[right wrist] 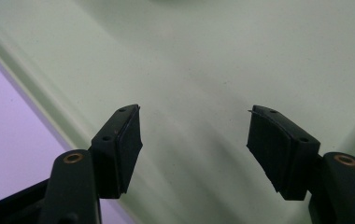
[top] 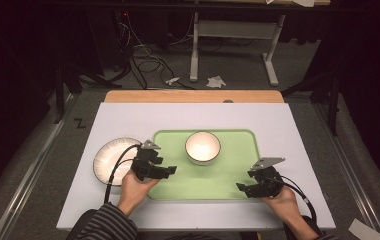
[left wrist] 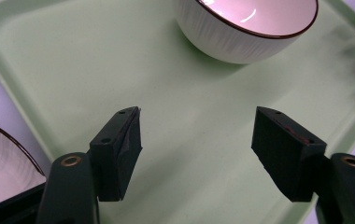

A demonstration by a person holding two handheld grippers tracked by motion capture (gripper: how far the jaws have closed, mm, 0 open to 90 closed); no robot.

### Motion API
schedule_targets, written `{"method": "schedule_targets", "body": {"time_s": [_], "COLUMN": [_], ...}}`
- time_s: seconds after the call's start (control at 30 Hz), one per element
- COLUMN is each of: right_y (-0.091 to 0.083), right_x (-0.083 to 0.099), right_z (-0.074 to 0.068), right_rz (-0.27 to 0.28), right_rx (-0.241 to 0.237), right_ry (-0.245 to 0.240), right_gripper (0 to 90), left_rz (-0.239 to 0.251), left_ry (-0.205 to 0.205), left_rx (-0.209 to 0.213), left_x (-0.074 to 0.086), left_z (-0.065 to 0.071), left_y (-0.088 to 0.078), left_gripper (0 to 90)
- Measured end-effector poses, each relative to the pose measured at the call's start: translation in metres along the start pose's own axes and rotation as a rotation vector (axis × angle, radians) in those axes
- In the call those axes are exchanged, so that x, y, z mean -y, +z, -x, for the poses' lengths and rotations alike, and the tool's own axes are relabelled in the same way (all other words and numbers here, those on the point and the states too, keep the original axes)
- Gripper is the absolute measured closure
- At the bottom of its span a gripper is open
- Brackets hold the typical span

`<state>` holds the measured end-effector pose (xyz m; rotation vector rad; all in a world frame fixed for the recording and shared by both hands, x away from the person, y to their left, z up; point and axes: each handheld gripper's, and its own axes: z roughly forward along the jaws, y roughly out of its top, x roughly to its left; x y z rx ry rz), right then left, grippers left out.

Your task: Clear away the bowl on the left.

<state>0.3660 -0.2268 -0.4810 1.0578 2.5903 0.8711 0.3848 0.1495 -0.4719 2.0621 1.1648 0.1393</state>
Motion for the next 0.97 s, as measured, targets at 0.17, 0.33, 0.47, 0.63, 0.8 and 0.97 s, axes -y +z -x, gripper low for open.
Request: {"method": "schedule_targets", "body": {"time_s": [0.17, 0.33, 0.47, 0.63, 0.8, 0.97], "right_y": [-0.0002, -0.0001, -0.0008, -0.0011, -0.0011, -0.001], "right_x": [0.0005, 0.0002, 0.0005, 0.0004, 0.0006, 0.0006], "right_z": [-0.0002, -0.0003, -0.0007, -0.0001, -0.0003, -0.0005], "right_rz": [0.003, -0.003, 0.001, 0.0, 0.001, -0.003], "right_rx": [0.0, 0.0, 0.005, 0.006, 0.009, 0.005], "right_ry": [-0.007, -0.007, -0.007, -0.006, -0.009, -0.012], "right_gripper": [36.4, 36.4, 36.4, 36.4, 36.4, 36.4], "left_rz": [-0.016, -0.033, -0.041, -0.048, -0.043, -0.047], "left_ry": [0.006, 0.034, 0.044, 0.036, 0.029, 0.018], "left_rx": [-0.022, -0.053, -0.075, -0.069, -0.057, -0.057], "left_x": [0.0007, 0.0019, 0.0027, 0.0033, 0.0034, 0.0028], "left_z": [-0.0009, 0.0008, 0.0012, -0.0004, -0.0007, -0.0018], "left_y": [0.0027, 0.0048, 0.0044, 0.0047, 0.0032, 0.0018], "left_gripper": [33.1, 33.1, 33.1, 32.7, 32.7, 34.7]}}
